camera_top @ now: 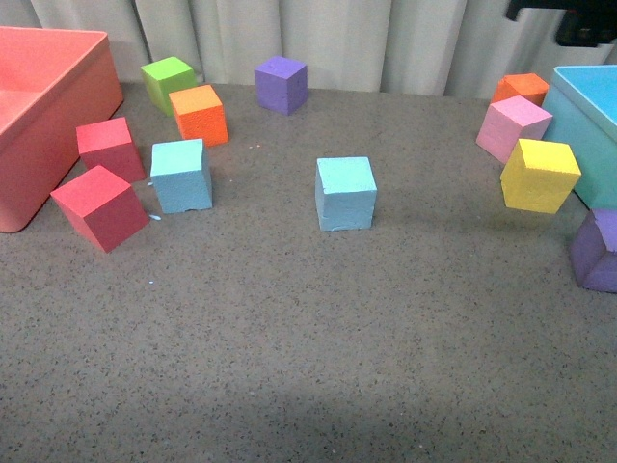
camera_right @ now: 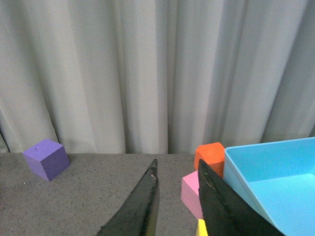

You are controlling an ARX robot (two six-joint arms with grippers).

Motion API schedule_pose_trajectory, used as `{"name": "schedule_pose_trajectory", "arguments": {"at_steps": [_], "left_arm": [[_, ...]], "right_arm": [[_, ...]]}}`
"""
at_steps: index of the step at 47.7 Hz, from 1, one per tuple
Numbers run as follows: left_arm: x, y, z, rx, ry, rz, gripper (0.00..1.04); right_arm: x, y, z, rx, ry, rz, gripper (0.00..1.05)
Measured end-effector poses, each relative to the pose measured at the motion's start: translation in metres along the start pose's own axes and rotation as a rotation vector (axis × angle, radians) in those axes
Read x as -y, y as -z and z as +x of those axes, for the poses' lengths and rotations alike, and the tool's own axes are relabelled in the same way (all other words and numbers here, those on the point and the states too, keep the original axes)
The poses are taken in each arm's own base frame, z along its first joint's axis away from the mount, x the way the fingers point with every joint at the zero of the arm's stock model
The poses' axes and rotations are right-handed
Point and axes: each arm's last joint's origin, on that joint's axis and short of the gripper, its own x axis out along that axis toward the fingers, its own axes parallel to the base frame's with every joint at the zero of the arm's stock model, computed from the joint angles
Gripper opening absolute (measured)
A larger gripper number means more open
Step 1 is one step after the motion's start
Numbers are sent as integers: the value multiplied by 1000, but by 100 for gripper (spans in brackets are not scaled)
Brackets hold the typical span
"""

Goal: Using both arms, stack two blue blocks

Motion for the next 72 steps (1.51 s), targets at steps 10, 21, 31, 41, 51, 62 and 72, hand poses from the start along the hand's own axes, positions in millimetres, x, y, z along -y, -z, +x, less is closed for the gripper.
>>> {"name": "schedule_pose_trajectory", "arguments": {"at_steps": [10,21,31,41,51,62,72], "left_arm": [[0,0,0,0,-1,0,98],[0,0,0,0,0,0,98],[0,0,0,0,-1,0,98],[0,0,0,0,-1,0,98],[0,0,0,0,-1,0,98],[0,0,0,0,-1,0,98],[0,0,0,0,0,0,98]], "right_arm": [[31,-5,-55,-39,-15,-22,1],[55,-7,-105,-41,-5,-21,1],[65,-9,-135,-39,-9,-20,1],[79,-11,-159,-37,-3,-19,1],[79,-11,-176,-38,-8,-18,1],[79,-14,-188,-28,-8,-18,1],[79,-15,-195,-24,-8,-18,1]]}}
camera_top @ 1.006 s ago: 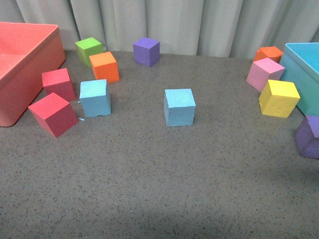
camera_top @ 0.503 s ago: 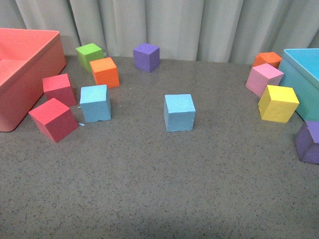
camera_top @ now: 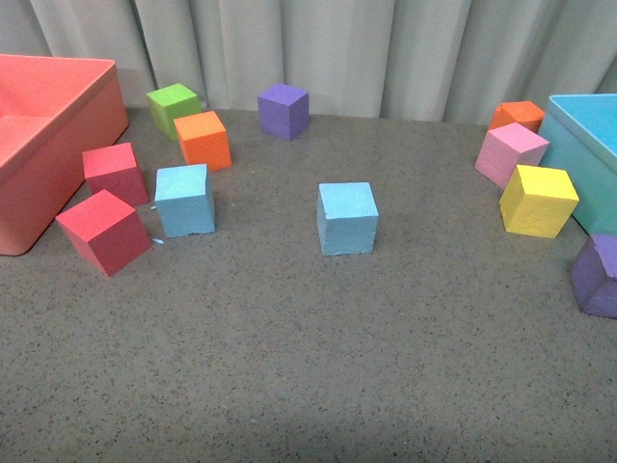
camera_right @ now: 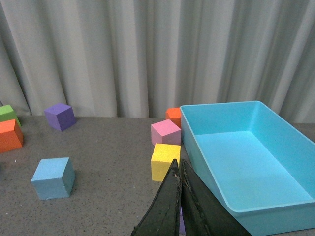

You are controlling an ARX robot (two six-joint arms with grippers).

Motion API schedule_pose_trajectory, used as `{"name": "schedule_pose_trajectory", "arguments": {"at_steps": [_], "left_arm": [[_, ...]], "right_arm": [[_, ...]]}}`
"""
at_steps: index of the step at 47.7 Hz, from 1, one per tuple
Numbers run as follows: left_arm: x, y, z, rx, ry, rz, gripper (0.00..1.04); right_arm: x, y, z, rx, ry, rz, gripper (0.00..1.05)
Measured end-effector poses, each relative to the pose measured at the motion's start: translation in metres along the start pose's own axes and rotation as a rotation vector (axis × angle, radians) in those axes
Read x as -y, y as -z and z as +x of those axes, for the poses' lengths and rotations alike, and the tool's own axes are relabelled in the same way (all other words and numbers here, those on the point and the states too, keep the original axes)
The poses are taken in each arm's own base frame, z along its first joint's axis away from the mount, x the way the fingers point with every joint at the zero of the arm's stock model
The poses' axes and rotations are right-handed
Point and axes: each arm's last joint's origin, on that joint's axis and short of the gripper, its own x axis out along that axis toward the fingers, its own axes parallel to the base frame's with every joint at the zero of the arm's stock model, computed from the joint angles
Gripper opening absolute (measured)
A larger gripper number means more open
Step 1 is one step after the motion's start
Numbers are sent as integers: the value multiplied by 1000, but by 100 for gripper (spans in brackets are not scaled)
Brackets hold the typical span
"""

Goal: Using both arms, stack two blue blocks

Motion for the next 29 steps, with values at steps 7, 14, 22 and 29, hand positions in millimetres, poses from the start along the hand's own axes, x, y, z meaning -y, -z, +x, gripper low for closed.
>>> {"name": "schedule_pose_trajectory", "arguments": {"at_steps": [7,14,22,29], "left_arm": [[0,0,0,0,0,0,98],[0,0,0,0,0,0,98],[0,0,0,0,0,0,98],[0,0,0,0,0,0,98]], "right_arm": [[0,-1,-5,5,0,0,1],[0,-2,-10,7,0,0,1],[0,-2,-14,9,0,0,1],[0,-2,-18,9,0,0,1]]}}
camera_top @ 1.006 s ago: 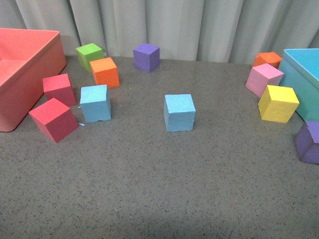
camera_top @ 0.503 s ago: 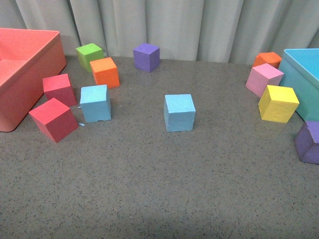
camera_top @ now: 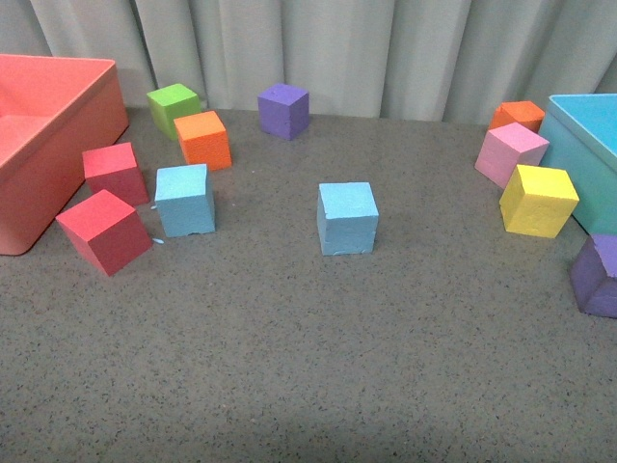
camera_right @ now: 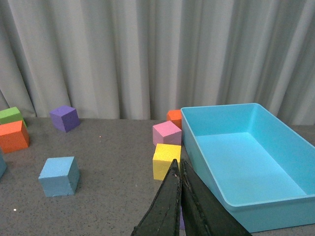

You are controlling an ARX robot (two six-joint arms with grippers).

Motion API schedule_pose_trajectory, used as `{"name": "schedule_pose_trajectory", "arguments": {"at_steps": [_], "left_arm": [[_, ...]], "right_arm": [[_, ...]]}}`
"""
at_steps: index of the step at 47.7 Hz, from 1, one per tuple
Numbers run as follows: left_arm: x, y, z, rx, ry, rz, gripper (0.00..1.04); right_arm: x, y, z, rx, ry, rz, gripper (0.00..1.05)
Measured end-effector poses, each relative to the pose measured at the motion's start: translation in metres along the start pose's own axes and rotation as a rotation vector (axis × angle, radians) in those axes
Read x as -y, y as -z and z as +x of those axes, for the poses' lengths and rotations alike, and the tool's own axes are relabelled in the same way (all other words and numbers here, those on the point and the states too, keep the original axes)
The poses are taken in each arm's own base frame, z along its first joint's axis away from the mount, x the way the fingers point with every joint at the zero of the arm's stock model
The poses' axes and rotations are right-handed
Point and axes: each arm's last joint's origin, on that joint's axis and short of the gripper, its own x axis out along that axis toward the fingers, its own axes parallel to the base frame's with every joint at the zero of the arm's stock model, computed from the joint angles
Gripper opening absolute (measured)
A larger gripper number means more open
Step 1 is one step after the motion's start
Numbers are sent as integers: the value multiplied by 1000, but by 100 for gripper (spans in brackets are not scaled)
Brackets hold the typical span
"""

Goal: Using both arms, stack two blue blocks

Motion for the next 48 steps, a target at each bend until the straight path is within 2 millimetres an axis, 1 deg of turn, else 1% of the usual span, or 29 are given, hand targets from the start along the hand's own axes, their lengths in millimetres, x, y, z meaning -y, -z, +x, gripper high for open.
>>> {"name": "schedule_pose_trajectory", "arguments": {"at_steps": [12,18,22,27,29,31,39,41,42,43,45,46,48], "left_arm": [[0,0,0,0,0,0,98],[0,0,0,0,0,0,98],[0,0,0,0,0,0,98],[0,0,0,0,0,0,98],[0,0,0,0,0,0,98],[0,0,0,0,0,0,98],[0,0,0,0,0,0,98],[0,1,0,-54,-37,-17,98],[0,1,1,-80,-53,-25,98],[0,2,2,-139,-77,-37,98],[0,3,6,-226,-119,-51,98],[0,4,8,-242,-124,-54,98],[1,4,15,-283,-125,-67,98]], "right_arm": [[0,0,-3,0,0,0,1],[0,5,-11,-35,-3,0,1],[0,3,-14,-4,-3,0,1],[0,3,-14,-6,-3,-1,1],[0,3,-14,-7,-3,0,9],[0,3,-14,-6,-3,0,20],[0,3,-14,-6,-3,0,55],[0,3,-14,-6,-3,0,62],[0,3,-14,-6,-3,0,64],[0,3,-14,-6,-3,0,67],[0,3,-14,-6,-3,0,74],[0,3,-14,-6,-3,0,76],[0,3,-14,-5,-3,0,83]]}}
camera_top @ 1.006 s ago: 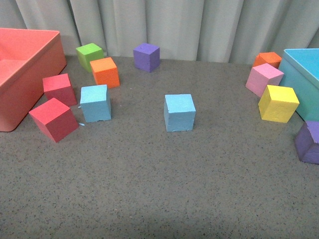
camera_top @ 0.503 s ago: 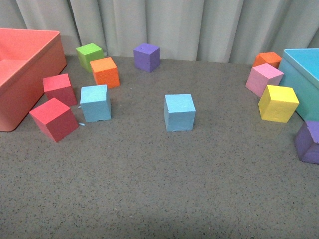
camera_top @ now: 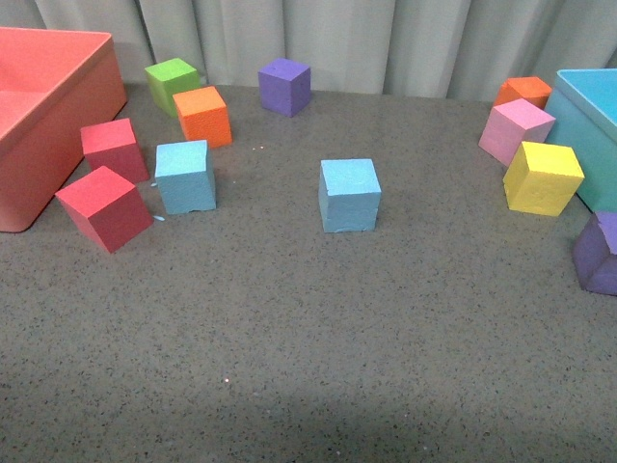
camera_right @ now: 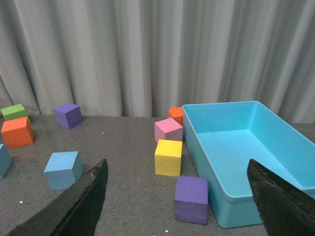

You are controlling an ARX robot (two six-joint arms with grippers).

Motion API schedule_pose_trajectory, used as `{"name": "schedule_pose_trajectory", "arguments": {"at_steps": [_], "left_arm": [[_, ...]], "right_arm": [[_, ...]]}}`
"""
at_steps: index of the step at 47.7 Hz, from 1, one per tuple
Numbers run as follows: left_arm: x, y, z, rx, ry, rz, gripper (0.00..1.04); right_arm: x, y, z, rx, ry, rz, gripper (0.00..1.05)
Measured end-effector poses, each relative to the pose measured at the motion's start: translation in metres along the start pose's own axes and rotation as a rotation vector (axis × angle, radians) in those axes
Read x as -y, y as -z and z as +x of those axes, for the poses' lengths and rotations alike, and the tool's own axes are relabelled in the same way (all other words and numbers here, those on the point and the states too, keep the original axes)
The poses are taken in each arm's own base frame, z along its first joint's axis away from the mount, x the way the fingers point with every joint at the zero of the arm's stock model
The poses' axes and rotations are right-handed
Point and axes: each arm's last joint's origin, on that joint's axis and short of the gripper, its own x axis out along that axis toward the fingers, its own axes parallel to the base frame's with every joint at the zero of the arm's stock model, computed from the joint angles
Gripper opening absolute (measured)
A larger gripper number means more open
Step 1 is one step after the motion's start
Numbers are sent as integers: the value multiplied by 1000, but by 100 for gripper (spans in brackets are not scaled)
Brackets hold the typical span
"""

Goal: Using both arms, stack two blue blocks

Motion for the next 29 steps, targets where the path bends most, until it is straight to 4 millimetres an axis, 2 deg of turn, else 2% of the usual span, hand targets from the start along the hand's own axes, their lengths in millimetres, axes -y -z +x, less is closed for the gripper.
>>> {"name": "schedule_pose_trajectory", "arguments": {"at_steps": [2,4,6,9,13,14,17,19,29], "left_arm": [[4,-7,10,-20,4,-15,98],[8,-15,19,-23,12,-24,98],[12,-21,27,-26,21,-29,98],[26,-39,55,-42,63,-39,98],[39,-49,80,-89,89,-32,98],[45,-52,95,-127,97,-28,98],[63,-53,136,-235,116,-5,98],[72,-52,157,-293,112,10,98],[103,-49,237,-486,84,20,98]], "right_arm": [[0,0,0,0,0,0,92],[0,0,0,0,0,1,97],[0,0,0,0,0,1,96],[0,0,0,0,0,0,95],[0,0,0,0,0,0,95],[0,0,0,0,0,0,95],[0,0,0,0,0,0,95],[0,0,0,0,0,0,95],[0,0,0,0,0,0,95]]}}
